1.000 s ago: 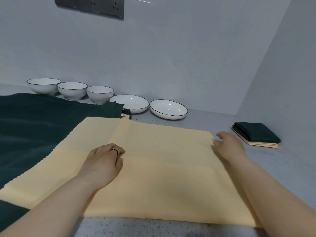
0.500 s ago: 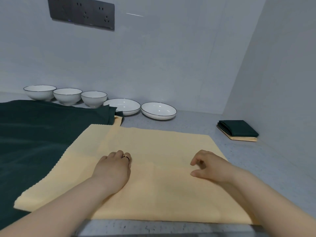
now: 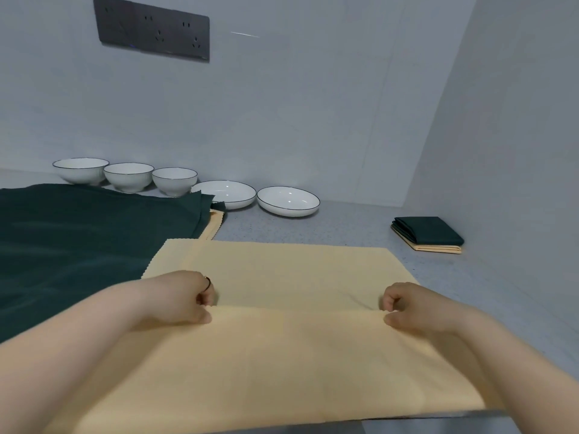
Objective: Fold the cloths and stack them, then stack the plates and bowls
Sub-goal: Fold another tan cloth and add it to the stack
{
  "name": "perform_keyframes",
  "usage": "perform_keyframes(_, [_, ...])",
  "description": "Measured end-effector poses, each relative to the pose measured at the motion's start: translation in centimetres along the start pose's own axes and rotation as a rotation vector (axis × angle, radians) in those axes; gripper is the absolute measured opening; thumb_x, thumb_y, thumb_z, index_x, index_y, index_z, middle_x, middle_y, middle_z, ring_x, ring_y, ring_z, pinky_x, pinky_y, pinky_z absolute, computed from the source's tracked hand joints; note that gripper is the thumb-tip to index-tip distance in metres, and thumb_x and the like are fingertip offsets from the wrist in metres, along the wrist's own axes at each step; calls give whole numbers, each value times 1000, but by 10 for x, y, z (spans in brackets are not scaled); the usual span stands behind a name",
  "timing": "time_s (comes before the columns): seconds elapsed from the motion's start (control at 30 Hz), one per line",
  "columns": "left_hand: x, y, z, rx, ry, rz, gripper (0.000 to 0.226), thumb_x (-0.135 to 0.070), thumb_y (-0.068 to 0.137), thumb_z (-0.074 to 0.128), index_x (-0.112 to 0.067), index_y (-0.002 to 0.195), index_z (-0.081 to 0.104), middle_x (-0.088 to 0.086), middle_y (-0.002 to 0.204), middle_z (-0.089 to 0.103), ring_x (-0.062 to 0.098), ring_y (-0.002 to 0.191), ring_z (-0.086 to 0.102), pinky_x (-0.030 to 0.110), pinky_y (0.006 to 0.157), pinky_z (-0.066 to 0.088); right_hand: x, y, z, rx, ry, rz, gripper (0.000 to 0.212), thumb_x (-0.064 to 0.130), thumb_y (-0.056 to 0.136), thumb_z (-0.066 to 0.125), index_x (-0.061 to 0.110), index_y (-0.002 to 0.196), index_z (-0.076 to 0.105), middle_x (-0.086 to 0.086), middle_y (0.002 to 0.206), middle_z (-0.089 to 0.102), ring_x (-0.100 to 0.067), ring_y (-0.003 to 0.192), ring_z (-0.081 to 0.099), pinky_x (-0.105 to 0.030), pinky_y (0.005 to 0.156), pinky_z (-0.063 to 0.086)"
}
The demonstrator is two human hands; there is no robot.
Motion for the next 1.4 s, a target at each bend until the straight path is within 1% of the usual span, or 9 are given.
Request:
perform_keyframes(0.23, [18, 12, -30, 21, -34, -88, 22, -30, 89, 56, -29, 70, 44, -15, 73, 46, 0, 64, 42, 10, 56, 33, -1, 7, -21, -76, 133, 26, 31, 3, 85, 55, 21, 61, 45, 9, 62, 43, -3, 55, 39, -9, 49, 33])
perform_keyframes(0.33, [22, 29, -38, -16, 29, -111, 21, -32, 90, 54, -30, 72, 43, -15, 75, 44, 1, 67, 42, 11, 58, 33, 0, 25, -29, -125, 139, 25, 31, 2, 85, 54, 21, 61, 48, 8, 62, 44, -4, 56, 40, -6, 49, 36])
perform_keyframes(0.5, [29, 64, -49, -243, 29, -167, 8, -30, 89, 54, -27, 84, 48, -16, 78, 42, 11, 83, 46, 18, 59, 34, -4, 67, -37, -222, 91, 59, 32, 3, 87, 49, 24, 63, 48, 11, 69, 50, -3, 63, 45, -9, 52, 33])
perform_keyframes(0.67, [41, 99, -47, -340, 51, -235, 5, -28, 91, 50, -27, 87, 48, -9, 93, 49, 13, 88, 47, 21, 72, 35, -8, 111, -34, -271, 33, 96, 30, 8, 89, 46, 27, 66, 47, 12, 74, 50, -12, 76, 49, -11, 54, 33])
perform_keyframes(0.8, [54, 117, -41, -342, 62, -234, 4, -27, 93, 47, -25, 90, 50, -8, 94, 48, 12, 88, 44, 21, 73, 33, -7, 136, -25, -281, 19, 115, 24, 7, 88, 40, 23, 74, 51, 2, 93, 62, -17, 85, 56, -24, 67, 43])
perform_keyframes(0.9, [61, 126, -39, -363, 51, -228, 5, -28, 93, 46, -25, 92, 51, -9, 94, 49, 12, 88, 45, 21, 73, 34, -8, 153, -19, -268, -6, 95, 18, 8, 91, 42, 21, 83, 52, 2, 105, 61, -18, 102, 56, -25, 82, 42])
perform_keyframes(1.03, [70, 134, -37, -362, 48, -224, 7, -27, 92, 47, -25, 86, 51, -9, 95, 53, 12, 89, 49, 21, 69, 36, -13, 167, -13, -281, -34, 67, 18, 10, 91, 44, 22, 80, 50, 6, 93, 56, -13, 95, 50, -21, 75, 34])
perform_keyframes(1.23, [71, 136, -38, -302, 18, -234, 12, -25, 88, 52, -25, 77, 50, -8, 89, 53, 14, 88, 51, 21, 73, 41, -19, 174, -13, -252, -8, 66, 28, 10, 91, 46, 30, 71, 48, 5, 95, 57, -10, 94, 47, -20, 80, 33])
perform_keyframes(1.4, [68, 132, -48, -205, 36, -230, 26, -16, 81, 55, -26, 59, 45, -10, 66, 46, 10, 67, 46, 16, 55, 35, -16, 172, -20, -215, 15, 74, 32, 10, 90, 48, 29, 64, 46, 1, 99, 61, -13, 91, 52, -22, 71, 36])
Point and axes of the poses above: each hand's wrist, its own y-axis towards the middle knuckle, its own z-axis out of the palm, x = y × z, the point moved 2 cm from there along y, towards the middle knuckle
